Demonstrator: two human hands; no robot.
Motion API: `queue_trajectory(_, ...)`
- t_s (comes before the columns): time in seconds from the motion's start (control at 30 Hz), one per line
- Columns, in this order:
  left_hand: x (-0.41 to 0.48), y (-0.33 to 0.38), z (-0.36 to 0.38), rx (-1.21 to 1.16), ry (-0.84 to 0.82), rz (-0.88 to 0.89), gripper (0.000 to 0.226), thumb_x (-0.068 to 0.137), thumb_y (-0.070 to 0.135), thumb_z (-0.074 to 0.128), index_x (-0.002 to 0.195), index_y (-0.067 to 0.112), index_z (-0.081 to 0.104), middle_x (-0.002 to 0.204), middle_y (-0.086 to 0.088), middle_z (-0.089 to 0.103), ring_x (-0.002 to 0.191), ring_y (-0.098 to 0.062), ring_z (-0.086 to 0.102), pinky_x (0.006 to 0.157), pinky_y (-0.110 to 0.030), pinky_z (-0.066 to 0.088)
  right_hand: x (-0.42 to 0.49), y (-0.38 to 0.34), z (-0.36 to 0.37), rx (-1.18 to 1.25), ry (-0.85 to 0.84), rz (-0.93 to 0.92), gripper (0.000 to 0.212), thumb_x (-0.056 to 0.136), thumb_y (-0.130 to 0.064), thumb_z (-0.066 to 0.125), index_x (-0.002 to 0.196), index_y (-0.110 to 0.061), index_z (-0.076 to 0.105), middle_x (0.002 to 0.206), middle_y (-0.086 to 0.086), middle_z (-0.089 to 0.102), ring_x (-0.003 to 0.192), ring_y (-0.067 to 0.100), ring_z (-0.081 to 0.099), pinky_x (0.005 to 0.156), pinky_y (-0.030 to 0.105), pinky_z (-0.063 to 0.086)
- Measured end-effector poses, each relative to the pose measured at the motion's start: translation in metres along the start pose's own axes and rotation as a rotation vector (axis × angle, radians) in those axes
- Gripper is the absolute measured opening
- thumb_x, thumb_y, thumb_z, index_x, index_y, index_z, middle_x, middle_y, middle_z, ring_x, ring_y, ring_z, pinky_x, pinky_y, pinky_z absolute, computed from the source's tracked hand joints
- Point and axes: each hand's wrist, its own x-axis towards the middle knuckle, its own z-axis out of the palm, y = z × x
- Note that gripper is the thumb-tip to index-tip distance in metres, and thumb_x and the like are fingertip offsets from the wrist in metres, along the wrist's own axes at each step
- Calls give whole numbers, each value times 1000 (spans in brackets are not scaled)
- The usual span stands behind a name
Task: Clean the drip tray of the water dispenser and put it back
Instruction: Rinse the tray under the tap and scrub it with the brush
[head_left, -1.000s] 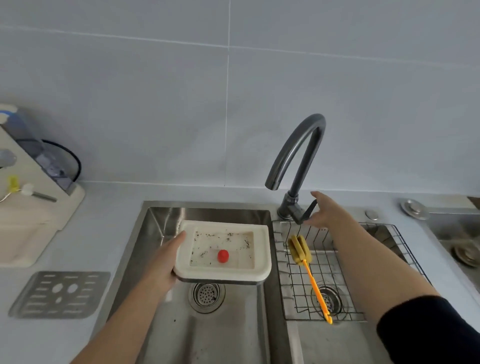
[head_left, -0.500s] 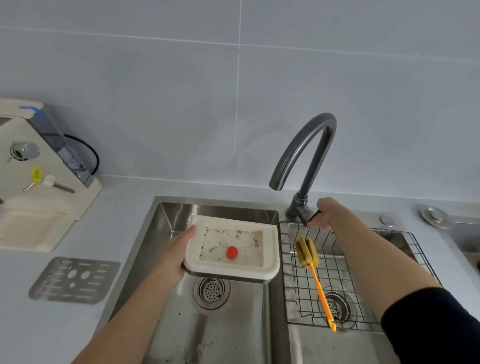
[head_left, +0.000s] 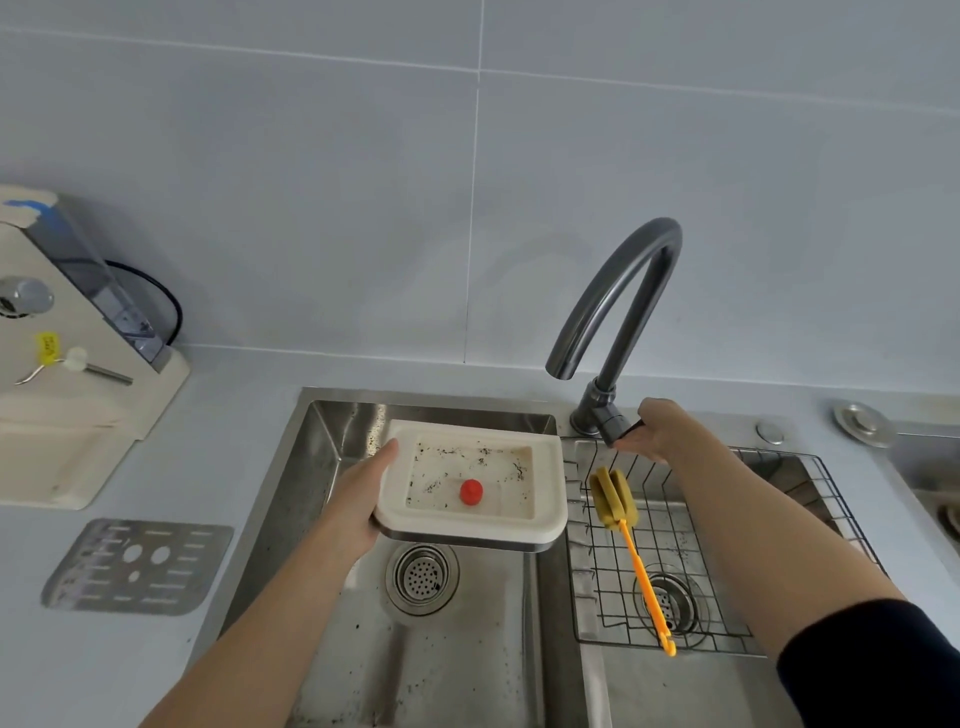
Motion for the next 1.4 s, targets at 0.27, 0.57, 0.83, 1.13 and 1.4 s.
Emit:
queue_trajectory(0.27,3,1,3,-4,-16,1,20,90,32,51,94,15,62,94,-8,67,88,-27,65,71,-40,54,-3,2,0,-62,-2,-50,38,100,-10,24,136,1,25,140,23,39,126,32,45,107,42,37)
queue_trajectory(0.57,7,1,8,-34,-9,5,17,91,29,51,86,15,60,84,-6,66,77,-23,63,62,-36,51,4,2,-6,-174,-4,-78,38,100,-12,25,134,5,29,138,28,41,125,35,46,100,40,41)
queue_trajectory(0.83,14,-4,10,-10,-33,-4,21,91,32,50,93,15,62,89,-7,67,84,-25,64,69,-38,53,17,12,-28,-321,-169,-134,41,98,-10,31,132,12,30,139,31,37,130,38,38,110,41,32)
queue_trajectory(1.13,23,-6,12,-35,-60,-14,27,90,34,51,105,14,61,99,-9,67,95,-29,64,82,-46,53,46,105,-90,-1290,-11,-219,37,91,-15,49,125,0,44,92,4,51,81,14,51,70,23,46)
queue_trajectory(1.4,25,-9,13,-97,-113,-21,30,90,36,49,109,15,58,103,-9,66,94,-28,64,68,-41,53,52,163,-104,-1348,91,-209,9,93,-14,41,84,-15,39,68,-1,48,57,11,46,54,23,42)
